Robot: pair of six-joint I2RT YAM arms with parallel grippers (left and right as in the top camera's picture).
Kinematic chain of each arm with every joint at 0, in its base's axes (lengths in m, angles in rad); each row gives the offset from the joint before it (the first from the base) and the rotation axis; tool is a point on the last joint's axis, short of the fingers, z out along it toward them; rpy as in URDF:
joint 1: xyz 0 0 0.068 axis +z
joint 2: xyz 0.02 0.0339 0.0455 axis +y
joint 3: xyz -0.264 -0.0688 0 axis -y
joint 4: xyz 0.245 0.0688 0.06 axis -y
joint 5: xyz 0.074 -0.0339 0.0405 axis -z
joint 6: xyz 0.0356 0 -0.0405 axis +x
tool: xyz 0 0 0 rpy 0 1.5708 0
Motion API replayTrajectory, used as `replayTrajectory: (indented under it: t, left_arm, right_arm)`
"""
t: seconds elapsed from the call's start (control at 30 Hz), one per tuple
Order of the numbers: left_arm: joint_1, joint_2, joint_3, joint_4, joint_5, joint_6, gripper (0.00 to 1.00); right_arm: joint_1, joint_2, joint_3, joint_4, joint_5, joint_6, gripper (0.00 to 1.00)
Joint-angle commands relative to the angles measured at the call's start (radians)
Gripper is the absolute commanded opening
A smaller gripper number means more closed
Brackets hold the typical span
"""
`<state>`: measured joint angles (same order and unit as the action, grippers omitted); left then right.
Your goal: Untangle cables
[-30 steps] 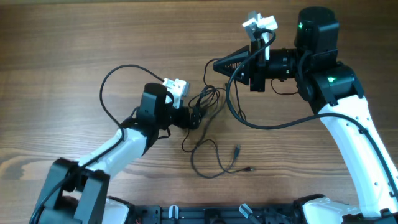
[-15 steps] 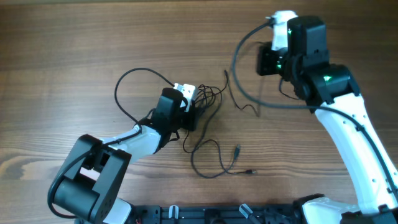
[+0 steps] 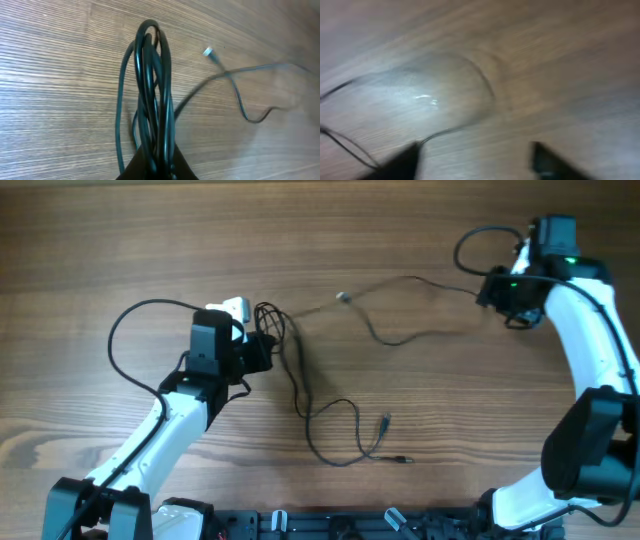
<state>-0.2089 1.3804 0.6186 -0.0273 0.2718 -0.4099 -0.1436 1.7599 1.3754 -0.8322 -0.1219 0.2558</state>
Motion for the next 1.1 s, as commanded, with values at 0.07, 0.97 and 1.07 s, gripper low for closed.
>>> replayTrajectory:
  t: [0.07, 0.97, 1.07]
  left_arm:
    - [0.002, -0.011, -0.010, 0.003, 0.063, -0.013, 0.07]
    - [0.002, -0.060, -0.010, -0.068, 0.524, 0.224, 0.06]
    - [0.002, -0.063, -0.010, -0.068, 0.524, 0.224, 0.07]
  right_arm:
    - [0.079, 0.010, 0.004, 0.022, -0.610, -0.286, 1.00]
    - [0.500, 0.195, -0.212, 0.547, -0.757, -0.857, 0.37]
    - [0.500, 0.195, -0.212, 0.541, -0.771, -0.855, 0.14]
